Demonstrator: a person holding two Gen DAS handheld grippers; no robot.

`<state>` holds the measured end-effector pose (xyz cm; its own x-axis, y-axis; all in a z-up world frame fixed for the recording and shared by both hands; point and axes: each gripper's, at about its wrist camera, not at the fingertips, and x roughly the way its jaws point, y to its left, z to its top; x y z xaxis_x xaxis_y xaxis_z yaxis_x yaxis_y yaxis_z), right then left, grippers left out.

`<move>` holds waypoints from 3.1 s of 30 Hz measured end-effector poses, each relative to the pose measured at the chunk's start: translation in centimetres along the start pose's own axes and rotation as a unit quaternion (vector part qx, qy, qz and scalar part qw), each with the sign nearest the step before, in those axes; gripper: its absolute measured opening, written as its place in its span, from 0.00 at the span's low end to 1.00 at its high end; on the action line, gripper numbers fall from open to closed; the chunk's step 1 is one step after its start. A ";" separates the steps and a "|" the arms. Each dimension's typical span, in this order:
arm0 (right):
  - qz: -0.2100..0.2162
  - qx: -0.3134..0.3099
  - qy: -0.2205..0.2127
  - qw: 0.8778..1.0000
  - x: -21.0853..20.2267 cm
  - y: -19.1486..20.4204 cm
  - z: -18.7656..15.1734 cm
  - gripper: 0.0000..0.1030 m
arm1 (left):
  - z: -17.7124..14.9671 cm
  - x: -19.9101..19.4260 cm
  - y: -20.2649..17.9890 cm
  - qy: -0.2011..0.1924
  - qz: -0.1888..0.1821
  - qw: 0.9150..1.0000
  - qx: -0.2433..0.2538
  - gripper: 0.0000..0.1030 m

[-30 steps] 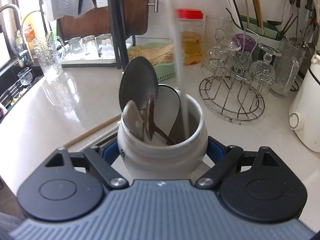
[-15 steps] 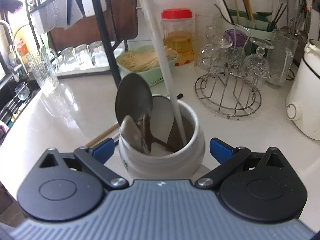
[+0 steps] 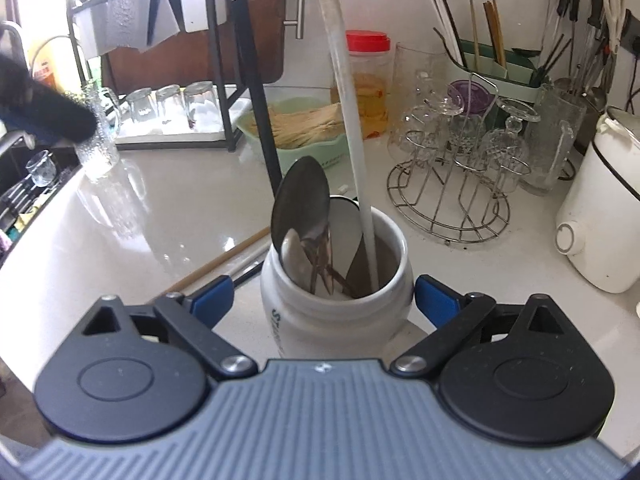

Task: Organize utensils
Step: 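Move the left tool down to the wooden chopstick on the counter, then close the left tool on the wooden chopstick, then lift the wooden chopstick with the left tool toward the jar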

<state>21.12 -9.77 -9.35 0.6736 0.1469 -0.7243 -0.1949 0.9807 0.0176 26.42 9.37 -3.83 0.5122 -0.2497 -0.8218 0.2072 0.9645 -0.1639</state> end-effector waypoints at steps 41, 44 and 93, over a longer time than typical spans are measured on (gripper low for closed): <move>-0.057 0.027 0.012 0.998 0.1 1.1 0.6 0.84 | -6.9 11.8 2.9 0.070 -0.013 0.993 0.097 0.07; -0.057 0.026 0.011 0.998 0.1 1.1 0.5 0.84 | -5.9 10.1 3.0 0.059 -0.015 0.995 0.082 0.07; -0.007 0.049 -0.016 0.999 0.8 -0.6 0.7 0.84 | 7.0 -3.3 -1.6 -0.019 -0.021 0.997 0.076 0.06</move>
<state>22.27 -10.10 -9.50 0.6989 0.1347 -0.7024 -0.1144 0.9905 0.0761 30.21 8.01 2.95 0.5317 -0.2948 -0.7940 0.3514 0.9297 -0.1099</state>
